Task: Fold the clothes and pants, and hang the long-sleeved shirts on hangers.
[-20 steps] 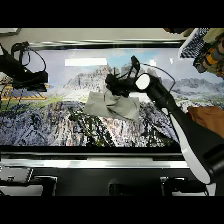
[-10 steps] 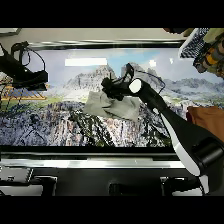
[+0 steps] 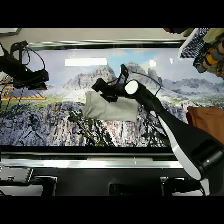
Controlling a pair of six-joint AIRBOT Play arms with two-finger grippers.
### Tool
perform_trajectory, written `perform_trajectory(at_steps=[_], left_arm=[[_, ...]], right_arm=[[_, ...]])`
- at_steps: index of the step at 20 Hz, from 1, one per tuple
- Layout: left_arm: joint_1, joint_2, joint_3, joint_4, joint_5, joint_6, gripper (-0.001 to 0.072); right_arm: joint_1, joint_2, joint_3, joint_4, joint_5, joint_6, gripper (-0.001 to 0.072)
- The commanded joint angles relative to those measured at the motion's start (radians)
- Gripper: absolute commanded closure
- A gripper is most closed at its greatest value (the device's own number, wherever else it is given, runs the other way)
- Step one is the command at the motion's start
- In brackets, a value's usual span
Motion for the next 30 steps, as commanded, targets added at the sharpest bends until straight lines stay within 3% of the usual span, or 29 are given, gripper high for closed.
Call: perform_trajectory(at_steps=[1,3,8,10,13,19,26,27,30], left_arm=[[-0.005,0.000,0.000,0.000,0.003,-0.016,0.0692],[-0.014,0.000,0.000,0.000,0.003,-0.015,0.0692],[-0.023,0.000,0.000,0.000,0.003,-0.015,0.0692],[-0.023,0.000,0.000,0.000,0.003,-0.015,0.0692],[-0.023,0.000,0.000,0.000,0.003,-0.015,0.0692],[-0.023,-0.008,0.000,0.001,0.004,-0.014,0.0692],[-0.023,-0.032,0.000,0.001,0.004,-0.015,0.0691],[-0.023,-0.033,0.000,0.001,0.004,-0.015,0.0691],[-0.023,-0.034,0.000,0.001,0.004,-0.014,0.0691]], right_arm=[[-0.056,0.062,0.001,0.009,0.009,-0.023,0.0113],[-0.163,0.119,0.001,0.009,0.097,-0.047,0.0113],[-0.574,0.197,-0.002,-0.015,0.526,-0.220,0.0113],[-0.695,0.197,-0.046,-0.028,0.591,-0.275,0.0113],[-0.762,0.185,-0.191,-0.023,0.546,-0.337,0.0114],[-0.665,0.014,-0.369,0.158,0.423,-0.509,0.0117],[-0.491,-0.111,-0.369,0.203,0.293,-0.523,0.0194],[-0.479,-0.111,-0.369,0.209,0.278,-0.523,0.0264],[-0.488,-0.095,-0.355,0.243,0.289,-0.524,0.0630]])
